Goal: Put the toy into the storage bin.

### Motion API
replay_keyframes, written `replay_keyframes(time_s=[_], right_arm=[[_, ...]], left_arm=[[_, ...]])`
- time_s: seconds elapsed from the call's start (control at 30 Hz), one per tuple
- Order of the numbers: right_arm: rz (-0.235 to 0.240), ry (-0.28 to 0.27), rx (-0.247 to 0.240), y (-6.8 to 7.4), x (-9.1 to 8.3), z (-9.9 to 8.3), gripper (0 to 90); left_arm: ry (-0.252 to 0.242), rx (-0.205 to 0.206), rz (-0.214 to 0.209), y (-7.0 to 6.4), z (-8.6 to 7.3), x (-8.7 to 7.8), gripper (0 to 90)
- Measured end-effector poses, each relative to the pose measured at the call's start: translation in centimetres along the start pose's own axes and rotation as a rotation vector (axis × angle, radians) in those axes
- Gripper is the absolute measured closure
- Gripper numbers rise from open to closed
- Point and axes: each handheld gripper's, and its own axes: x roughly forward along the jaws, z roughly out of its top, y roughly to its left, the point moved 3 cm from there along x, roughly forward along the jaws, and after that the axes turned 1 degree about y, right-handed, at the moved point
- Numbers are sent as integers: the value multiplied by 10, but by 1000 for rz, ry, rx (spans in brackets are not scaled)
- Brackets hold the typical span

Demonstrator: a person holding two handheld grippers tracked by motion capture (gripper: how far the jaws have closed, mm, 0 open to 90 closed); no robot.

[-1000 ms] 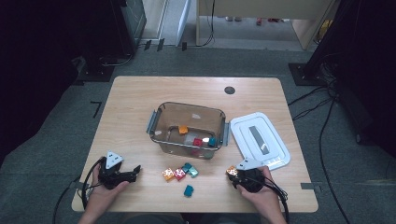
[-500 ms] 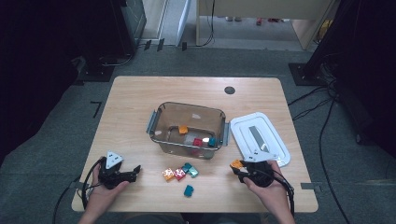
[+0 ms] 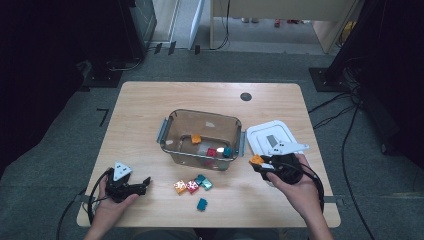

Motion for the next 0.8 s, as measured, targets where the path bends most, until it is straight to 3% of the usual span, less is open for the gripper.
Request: replay_keyframes(time_s=[0.37,0.8], right_arm=[[44,-22,-29,6,3,47,600],[88,22,-72,27,39,84,598]], left_arm=[[-1,-2,-1,0,0,0,128],[0,0,0,0,0,0,128]])
